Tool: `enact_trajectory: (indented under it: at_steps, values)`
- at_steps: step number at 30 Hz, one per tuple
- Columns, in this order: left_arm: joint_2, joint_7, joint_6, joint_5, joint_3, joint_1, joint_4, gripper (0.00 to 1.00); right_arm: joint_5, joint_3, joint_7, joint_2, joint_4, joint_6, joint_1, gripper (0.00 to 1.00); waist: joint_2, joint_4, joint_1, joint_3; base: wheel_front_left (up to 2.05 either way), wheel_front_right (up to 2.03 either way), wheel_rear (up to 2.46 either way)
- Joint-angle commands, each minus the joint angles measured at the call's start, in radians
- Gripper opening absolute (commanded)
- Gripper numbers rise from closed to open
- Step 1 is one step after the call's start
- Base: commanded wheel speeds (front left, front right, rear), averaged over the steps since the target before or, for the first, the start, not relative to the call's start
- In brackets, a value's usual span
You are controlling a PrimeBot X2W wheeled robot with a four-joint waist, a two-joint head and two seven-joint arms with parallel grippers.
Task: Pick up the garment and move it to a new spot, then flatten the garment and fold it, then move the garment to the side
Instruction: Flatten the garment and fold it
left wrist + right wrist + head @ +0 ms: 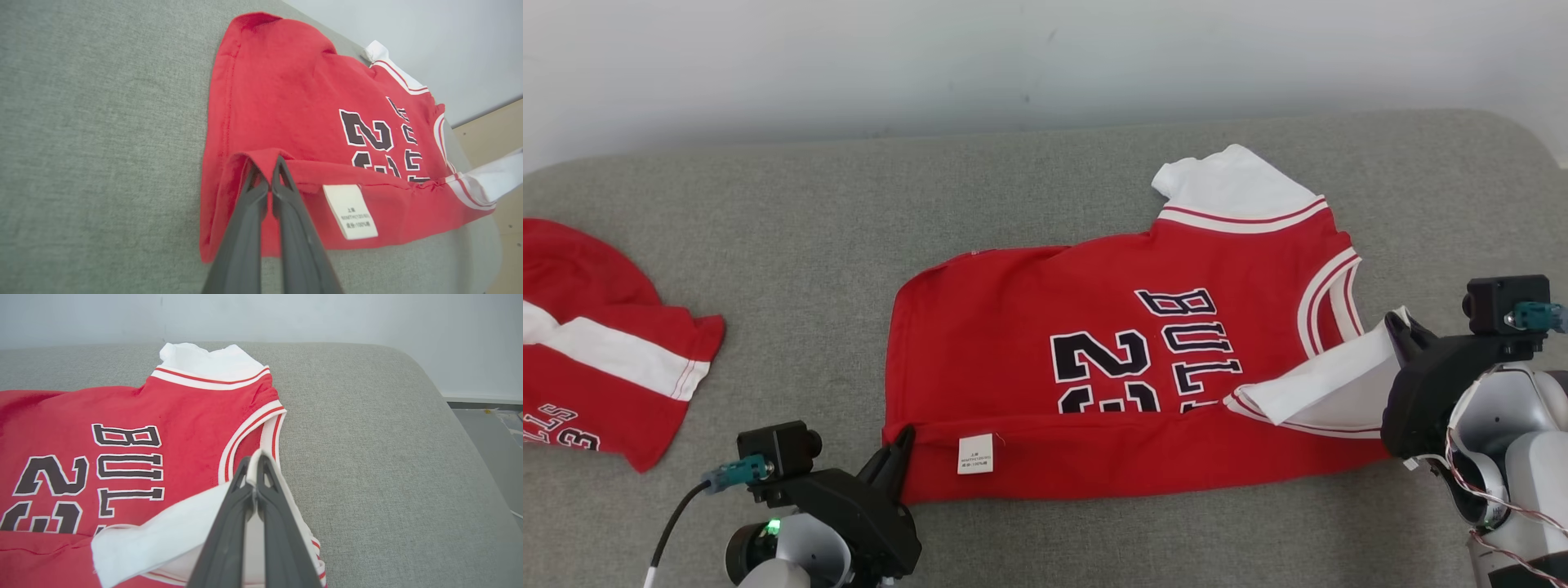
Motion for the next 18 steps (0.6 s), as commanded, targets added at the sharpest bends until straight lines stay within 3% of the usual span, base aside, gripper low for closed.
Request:
enact_trajectory:
  at_steps: [1,14,15,16,18]
  values:
    - [-0.004,-0.006,0.0,0.006,0.0,-0.017,0.012,0.0,0.007,0.01,-0.022,-0.009,0.019,-0.002,-0.018,0.0,-0.0001,0.006,-0.0002,0.01,0.0,0.0,0.0]
    - [-0.022,-0.019,0.006,0.01,-0.001,-0.069,0.066,0.0,-0.003,0.018,-0.145,-0.027,0.139,-0.002,-0.098,0.0,-0.0001,0.024,-0.0002,0.026,0.0,0.0,0.0]
    - [-0.025,-0.016,0.001,0.008,-0.005,-0.071,0.07,0.31,-0.006,0.016,-0.152,-0.024,0.149,-0.002,-0.1,0.31,-0.0001,0.025,-0.0002,0.025,0.0,0.0,0.0]
    - [-0.026,-0.017,-0.003,0.008,-0.008,-0.074,0.072,1.0,-0.006,0.01,-0.158,-0.019,0.158,-0.002,-0.103,1.0,-0.0001,0.026,-0.0002,0.024,0.0,0.0,0.0]
    - [-0.025,-0.041,0.002,0.025,-0.006,-0.086,0.078,1.0,-0.004,-0.002,-0.177,-0.005,0.172,-0.002,-0.11,1.0,-0.0001,0.027,-0.0002,0.021,0.0,0.0,0.0]
